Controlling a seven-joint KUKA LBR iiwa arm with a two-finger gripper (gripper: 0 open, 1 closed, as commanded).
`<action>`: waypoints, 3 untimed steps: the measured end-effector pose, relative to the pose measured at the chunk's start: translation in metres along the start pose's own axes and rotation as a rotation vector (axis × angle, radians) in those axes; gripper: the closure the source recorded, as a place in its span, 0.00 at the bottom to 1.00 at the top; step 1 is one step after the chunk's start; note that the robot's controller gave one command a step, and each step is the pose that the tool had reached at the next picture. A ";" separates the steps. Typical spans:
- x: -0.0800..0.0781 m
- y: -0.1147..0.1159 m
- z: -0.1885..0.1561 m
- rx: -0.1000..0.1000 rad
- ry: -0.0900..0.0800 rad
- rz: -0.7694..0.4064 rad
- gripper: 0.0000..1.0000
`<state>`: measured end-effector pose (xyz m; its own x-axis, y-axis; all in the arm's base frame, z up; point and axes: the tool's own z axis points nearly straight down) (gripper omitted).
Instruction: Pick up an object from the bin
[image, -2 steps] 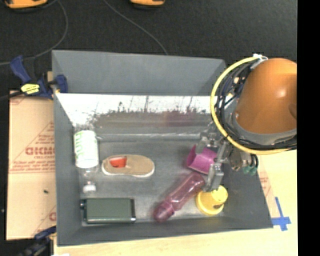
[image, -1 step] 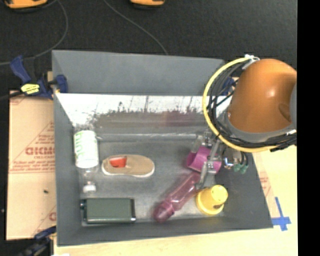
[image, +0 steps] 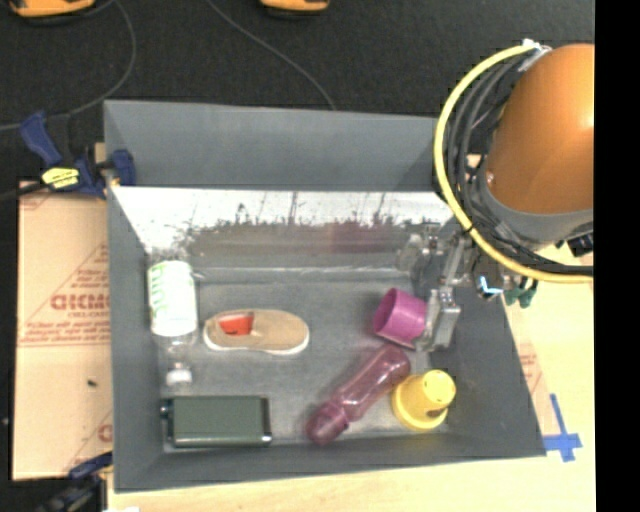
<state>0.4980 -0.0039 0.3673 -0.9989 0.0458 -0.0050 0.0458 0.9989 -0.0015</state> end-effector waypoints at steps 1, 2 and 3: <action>-0.008 0.004 0.059 -0.002 -0.008 0.073 0.00; 0.024 0.029 0.127 0.000 -0.004 -0.050 0.00; 0.005 -0.011 0.163 -0.001 -0.009 0.076 0.00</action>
Offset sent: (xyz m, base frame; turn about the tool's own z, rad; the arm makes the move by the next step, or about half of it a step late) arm -0.0249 0.0334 -0.1299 -0.0523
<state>0.4938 -0.0149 0.2044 -0.9925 0.1215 -0.0146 0.1215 0.9926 0.0003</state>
